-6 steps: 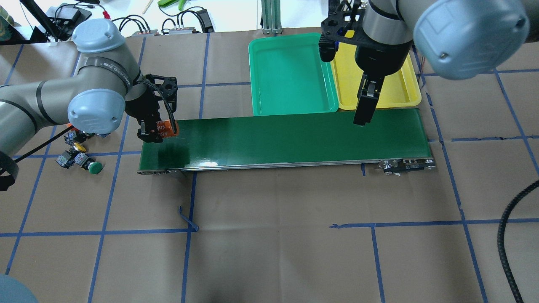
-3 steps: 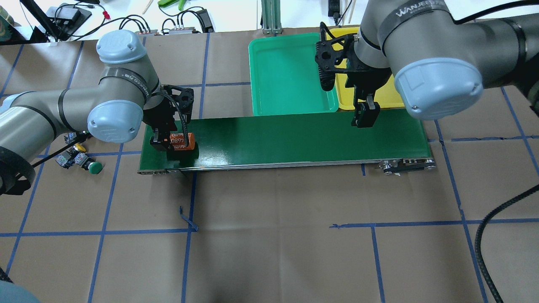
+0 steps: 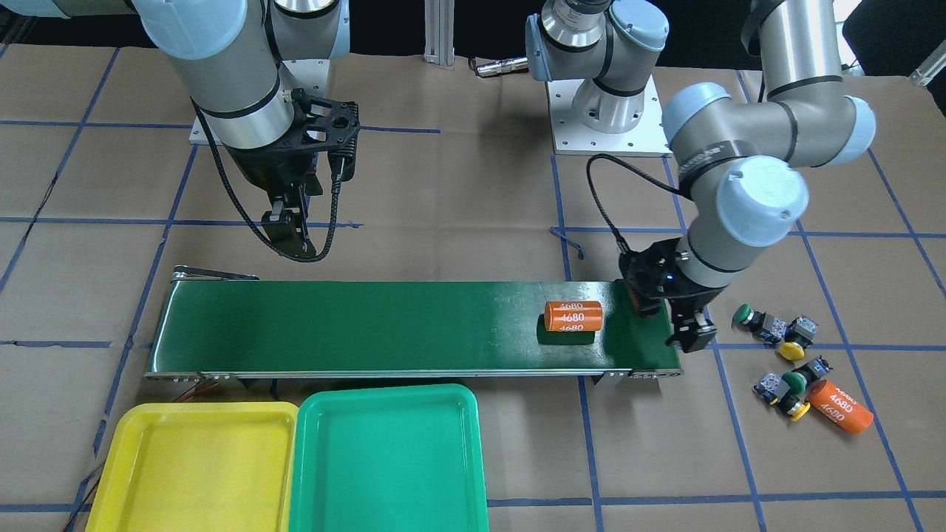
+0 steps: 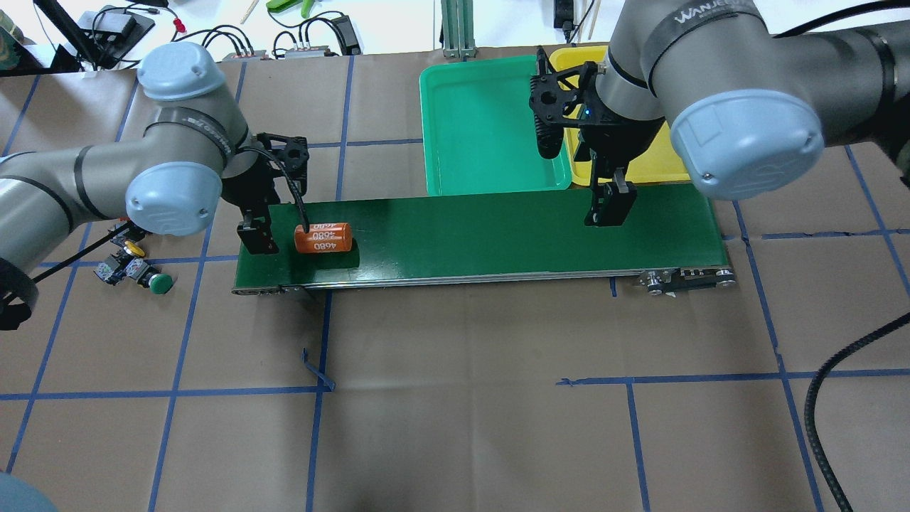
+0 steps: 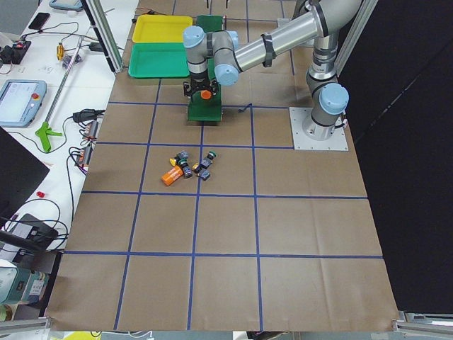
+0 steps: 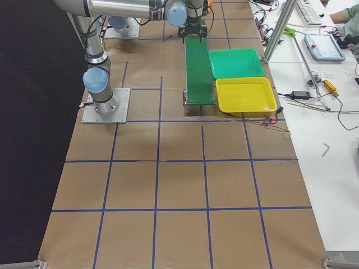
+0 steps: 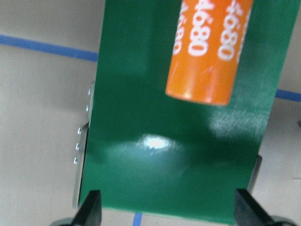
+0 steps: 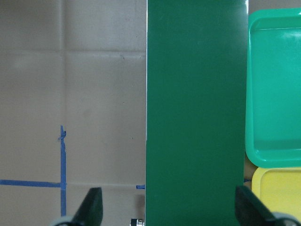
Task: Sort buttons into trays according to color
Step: 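Lower the cylinder onto the conveyor, open left gripper, return to pile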
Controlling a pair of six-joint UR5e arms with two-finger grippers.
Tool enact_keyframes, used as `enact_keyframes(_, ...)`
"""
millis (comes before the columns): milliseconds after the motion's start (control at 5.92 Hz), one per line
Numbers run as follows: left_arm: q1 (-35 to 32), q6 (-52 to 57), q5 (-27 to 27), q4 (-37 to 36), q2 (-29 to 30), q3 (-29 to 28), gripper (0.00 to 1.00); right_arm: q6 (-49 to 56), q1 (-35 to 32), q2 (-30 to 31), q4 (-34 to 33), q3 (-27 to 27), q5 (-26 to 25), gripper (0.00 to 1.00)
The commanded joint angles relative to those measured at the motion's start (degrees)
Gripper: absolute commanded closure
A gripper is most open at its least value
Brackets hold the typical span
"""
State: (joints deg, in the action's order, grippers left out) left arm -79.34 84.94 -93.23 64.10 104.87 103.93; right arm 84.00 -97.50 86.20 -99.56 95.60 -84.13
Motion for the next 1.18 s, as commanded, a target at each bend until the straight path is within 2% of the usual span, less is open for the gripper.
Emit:
enact_keyframes(0, 9.61, 6.92, 1.99, 0.41, 0.86, -0.13, 0.02, -0.06, -0.06, 1.07, 0.68, 0.54, -0.15, 0.00)
enact_keyframes(338, 16.37, 26.13, 1.38, 2.09, 1.47, 0.92, 0.01, -0.06, -0.14, 1.25, 0.68, 0.72, -0.34, 0.00)
enact_keyframes(676, 20.43, 44.88, 1.56, -0.27, 4.01, 1.10, 0.02, -0.15, -0.14, 1.25, 0.59, 0.81, 0.01, 0.00)
enact_keyframes(1014, 22.55, 51.53, 1.38, -1.86, 6.56, 1.63, 0.02, -0.15, -0.14, 1.17, 0.07, 0.90, -0.07, 0.00)
